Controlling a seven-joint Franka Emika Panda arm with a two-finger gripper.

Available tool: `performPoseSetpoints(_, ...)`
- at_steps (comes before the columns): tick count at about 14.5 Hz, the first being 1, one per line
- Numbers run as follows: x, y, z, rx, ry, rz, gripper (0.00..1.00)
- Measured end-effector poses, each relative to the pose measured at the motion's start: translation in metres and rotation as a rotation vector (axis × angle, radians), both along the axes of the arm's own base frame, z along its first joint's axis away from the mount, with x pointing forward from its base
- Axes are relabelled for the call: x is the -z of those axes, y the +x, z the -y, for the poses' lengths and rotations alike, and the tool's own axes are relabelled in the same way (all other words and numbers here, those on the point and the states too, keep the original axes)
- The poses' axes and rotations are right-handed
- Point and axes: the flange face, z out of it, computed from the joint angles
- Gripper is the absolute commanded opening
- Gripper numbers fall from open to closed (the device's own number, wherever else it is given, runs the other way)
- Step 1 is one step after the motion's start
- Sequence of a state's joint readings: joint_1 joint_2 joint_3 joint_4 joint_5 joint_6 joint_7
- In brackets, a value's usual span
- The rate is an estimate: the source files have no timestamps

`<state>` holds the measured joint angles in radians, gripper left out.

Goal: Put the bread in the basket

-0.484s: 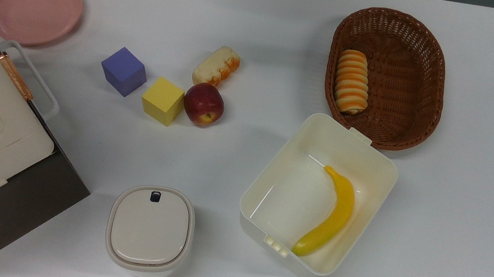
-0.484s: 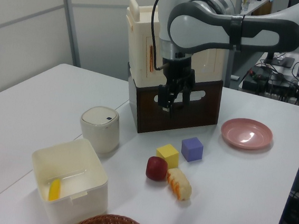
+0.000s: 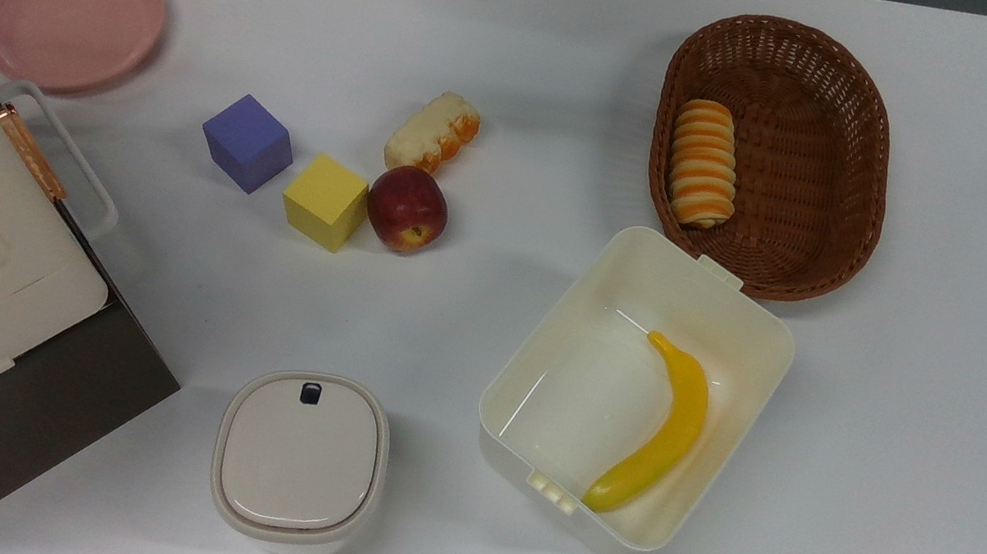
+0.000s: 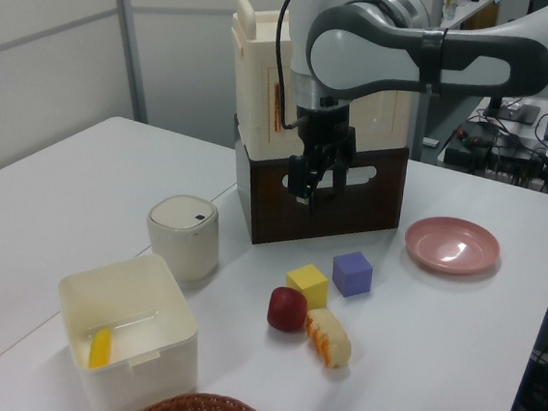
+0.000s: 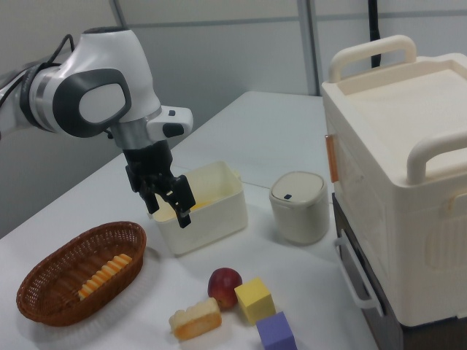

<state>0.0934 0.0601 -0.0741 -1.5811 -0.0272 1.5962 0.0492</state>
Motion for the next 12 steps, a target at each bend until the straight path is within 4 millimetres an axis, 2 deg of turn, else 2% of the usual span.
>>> performPoseSetpoints(8, 0.018, 0.007, -0.002, -0.042, 0.0, -0.032, 1.0)
performPoseSetpoints(11, 0.031, 0.006, -0.002, -0.033, -0.001, -0.058, 1.0)
performPoseSetpoints(12, 0.041, 0.005, 0.0, 0.009, -0.005, -0.078, 1.0)
